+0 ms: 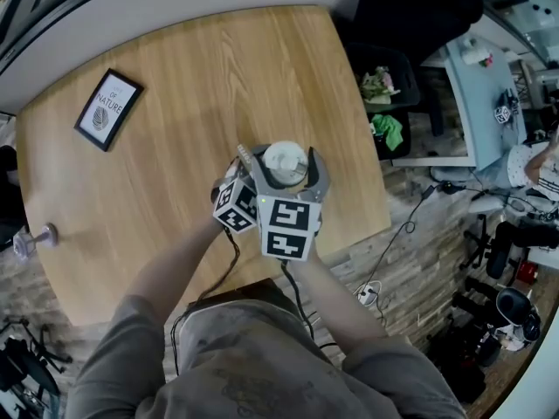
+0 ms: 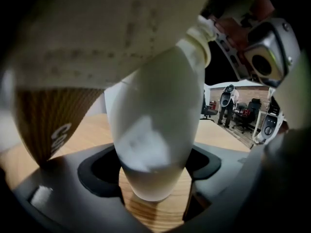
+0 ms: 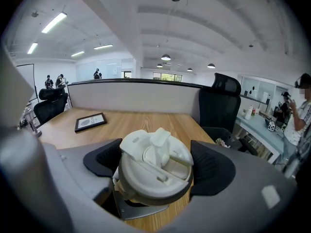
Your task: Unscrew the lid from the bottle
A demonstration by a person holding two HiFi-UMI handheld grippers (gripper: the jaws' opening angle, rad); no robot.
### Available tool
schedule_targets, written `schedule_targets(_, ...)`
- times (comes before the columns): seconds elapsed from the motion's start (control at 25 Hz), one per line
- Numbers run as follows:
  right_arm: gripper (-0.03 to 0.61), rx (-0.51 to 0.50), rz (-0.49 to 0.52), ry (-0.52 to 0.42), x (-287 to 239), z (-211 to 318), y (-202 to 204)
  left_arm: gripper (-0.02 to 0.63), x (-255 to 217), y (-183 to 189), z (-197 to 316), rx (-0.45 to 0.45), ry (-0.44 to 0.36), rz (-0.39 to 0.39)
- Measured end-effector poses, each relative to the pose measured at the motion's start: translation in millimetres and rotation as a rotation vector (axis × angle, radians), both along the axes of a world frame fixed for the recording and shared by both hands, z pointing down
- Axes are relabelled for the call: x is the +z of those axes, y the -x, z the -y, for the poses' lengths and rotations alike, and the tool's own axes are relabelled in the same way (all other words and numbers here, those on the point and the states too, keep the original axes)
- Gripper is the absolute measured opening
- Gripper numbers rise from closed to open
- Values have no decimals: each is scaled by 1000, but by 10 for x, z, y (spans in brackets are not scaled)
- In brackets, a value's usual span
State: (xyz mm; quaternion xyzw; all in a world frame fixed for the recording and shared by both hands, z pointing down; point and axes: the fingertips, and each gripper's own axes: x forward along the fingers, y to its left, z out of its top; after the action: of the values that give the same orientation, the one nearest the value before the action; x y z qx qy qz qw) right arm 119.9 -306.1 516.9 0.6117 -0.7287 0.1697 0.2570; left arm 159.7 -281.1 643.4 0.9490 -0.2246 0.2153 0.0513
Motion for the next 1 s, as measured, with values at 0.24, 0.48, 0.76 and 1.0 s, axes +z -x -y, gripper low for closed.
schedule_targets(0.24, 433, 18, 27, 12, 15, 45, -73, 377, 3, -38, 20, 13, 2, 2)
schedule_targets(0.48, 440, -111, 28, 22, 6, 74, -4, 376, -94, -19, 63, -5, 11, -39)
schedule_targets(0.76, 440, -523, -13, 72, 52, -67, 168, 377, -87, 4, 22, 55, 6, -35)
schedule_targets(1.0, 440, -938, -97, 104, 93, -270, 266, 376, -58, 17, -22, 129, -16, -13)
